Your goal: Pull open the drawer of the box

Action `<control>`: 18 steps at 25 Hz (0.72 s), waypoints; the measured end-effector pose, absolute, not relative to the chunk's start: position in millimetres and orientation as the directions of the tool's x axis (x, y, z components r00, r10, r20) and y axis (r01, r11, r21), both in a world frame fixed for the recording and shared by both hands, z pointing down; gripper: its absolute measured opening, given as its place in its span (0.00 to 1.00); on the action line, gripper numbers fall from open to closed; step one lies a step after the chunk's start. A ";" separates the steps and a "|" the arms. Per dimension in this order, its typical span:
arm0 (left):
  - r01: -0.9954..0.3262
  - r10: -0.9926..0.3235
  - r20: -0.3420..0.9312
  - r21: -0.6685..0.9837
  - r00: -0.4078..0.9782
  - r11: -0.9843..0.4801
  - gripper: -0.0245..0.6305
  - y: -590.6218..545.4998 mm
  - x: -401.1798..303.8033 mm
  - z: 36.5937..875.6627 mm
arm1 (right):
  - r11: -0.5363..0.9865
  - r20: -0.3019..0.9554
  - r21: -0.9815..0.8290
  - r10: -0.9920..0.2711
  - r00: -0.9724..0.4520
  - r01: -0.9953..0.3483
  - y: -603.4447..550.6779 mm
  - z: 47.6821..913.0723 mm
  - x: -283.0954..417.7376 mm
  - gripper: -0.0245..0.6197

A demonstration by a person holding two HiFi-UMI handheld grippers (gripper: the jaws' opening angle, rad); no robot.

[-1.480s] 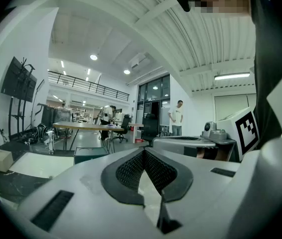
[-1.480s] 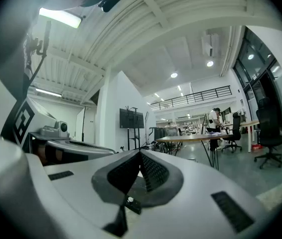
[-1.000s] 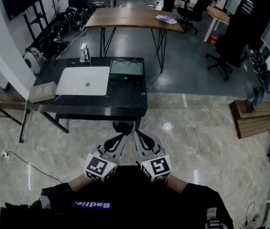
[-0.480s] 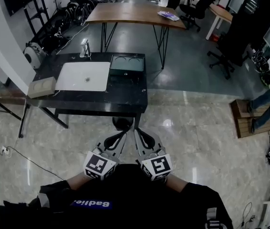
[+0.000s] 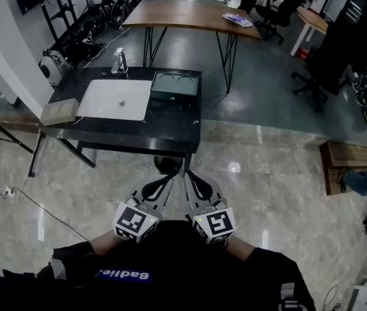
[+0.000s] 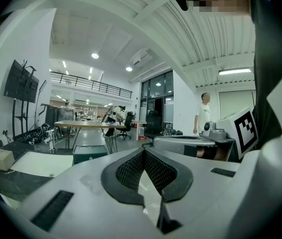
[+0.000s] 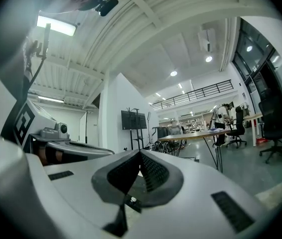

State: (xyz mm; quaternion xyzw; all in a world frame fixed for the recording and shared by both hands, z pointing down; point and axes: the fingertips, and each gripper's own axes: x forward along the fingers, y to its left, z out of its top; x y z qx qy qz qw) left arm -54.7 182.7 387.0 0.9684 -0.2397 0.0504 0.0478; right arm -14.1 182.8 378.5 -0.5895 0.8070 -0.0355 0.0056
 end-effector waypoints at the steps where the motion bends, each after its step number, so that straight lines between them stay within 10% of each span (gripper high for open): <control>1: -0.473 -0.464 0.123 0.066 0.877 -0.878 0.04 183.2 -48.6 386.4 | 0.308 0.033 -0.067 -0.950 -0.310 -0.949 182.7 378.4 -8.2 0.04; 18: -0.551 -0.537 0.169 0.053 0.827 -0.833 0.04 173.6 12.2 402.7 | 0.372 0.041 -0.130 -0.924 -0.380 -0.919 166.7 403.4 55.7 0.04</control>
